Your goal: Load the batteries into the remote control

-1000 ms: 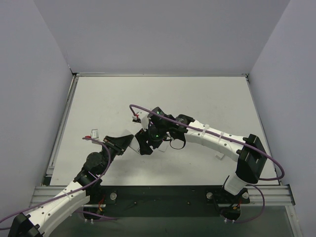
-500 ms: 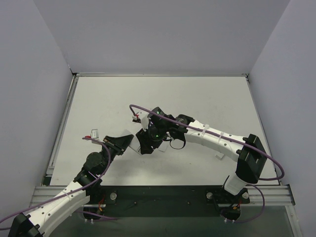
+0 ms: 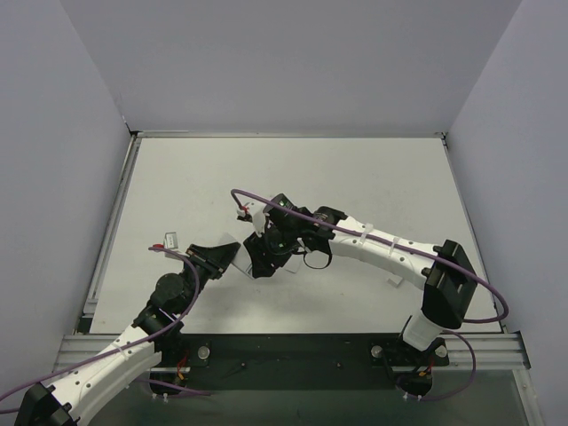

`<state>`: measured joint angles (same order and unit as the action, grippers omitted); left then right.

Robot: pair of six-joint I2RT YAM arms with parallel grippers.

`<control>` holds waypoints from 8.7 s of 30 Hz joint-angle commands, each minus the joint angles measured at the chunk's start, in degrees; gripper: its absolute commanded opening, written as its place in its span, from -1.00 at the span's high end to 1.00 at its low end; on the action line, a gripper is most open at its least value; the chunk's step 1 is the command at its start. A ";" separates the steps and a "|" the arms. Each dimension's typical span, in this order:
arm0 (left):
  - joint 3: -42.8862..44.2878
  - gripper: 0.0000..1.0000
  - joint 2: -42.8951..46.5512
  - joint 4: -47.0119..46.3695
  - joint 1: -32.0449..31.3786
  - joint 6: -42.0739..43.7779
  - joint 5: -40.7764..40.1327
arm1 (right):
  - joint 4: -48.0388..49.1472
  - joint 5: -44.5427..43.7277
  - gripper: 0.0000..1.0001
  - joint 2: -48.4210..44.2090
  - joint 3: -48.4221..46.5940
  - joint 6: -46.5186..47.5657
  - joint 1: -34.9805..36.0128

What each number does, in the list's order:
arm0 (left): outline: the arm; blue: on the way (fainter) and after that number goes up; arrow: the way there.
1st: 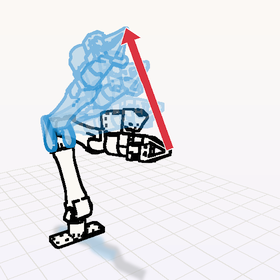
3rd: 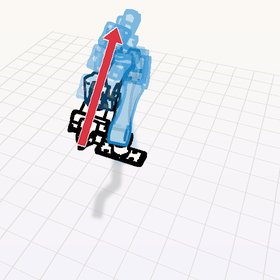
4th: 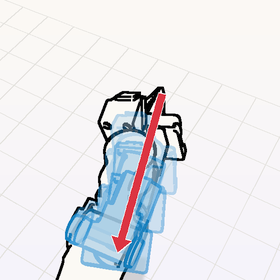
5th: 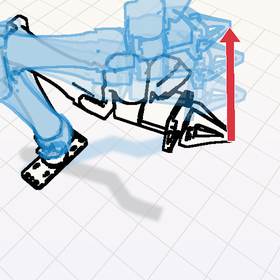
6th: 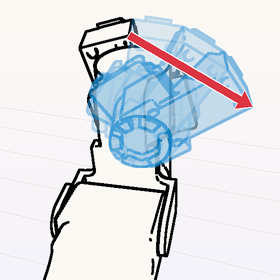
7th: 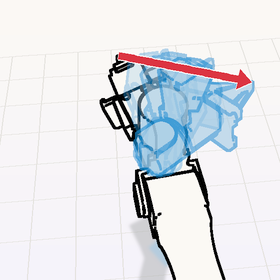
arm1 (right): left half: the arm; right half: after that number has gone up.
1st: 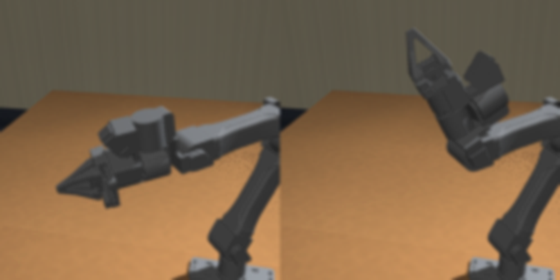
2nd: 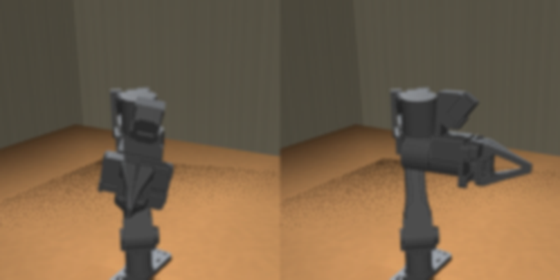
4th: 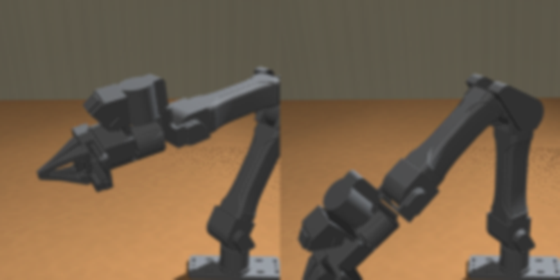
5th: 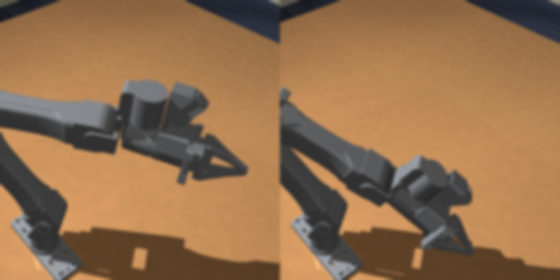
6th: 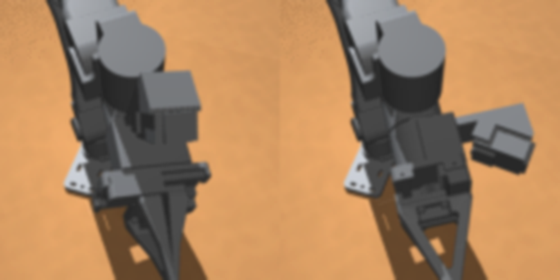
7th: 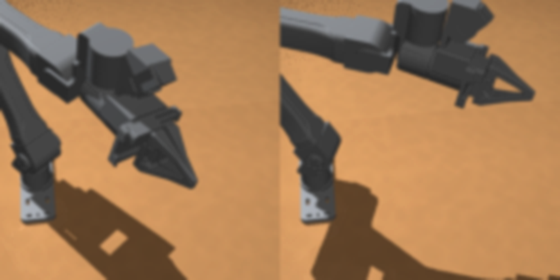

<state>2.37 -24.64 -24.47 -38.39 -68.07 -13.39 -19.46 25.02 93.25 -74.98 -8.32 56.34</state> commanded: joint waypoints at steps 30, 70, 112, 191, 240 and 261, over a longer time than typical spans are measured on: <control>3.43 1.00 -0.58 -14.02 -0.37 -3.64 2.75 | 7.15 -8.58 0.72 3.34 5.71 -6.97 0.27; -1.40 1.00 3.29 -10.51 -0.46 -1.62 -0.59 | 23.85 11.71 -0.01 -9.49 13.54 -15.15 -7.02; 0.00 1.00 -0.23 -18.24 -0.54 -2.86 -0.06 | 28.88 14.99 0.56 -6.07 18.12 -16.92 -7.21; 0.35 1.00 -2.25 -25.45 -0.98 -0.92 -5.68 | 50.31 14.10 0.23 -12.92 27.43 -36.24 -5.45; -0.26 1.00 -3.83 -27.38 -1.60 -2.77 -3.58 | 48.29 2.86 0.84 -15.38 27.34 -29.83 -6.41; 0.09 1.00 -4.80 -32.24 -1.60 1.53 -1.55 | 47.50 7.41 0.76 -10.10 25.59 -38.45 -9.05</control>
<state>0.58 -32.14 -47.46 -39.00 -64.45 -20.64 27.70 34.00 84.20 -47.83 -49.65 47.64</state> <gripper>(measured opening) 0.303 0.213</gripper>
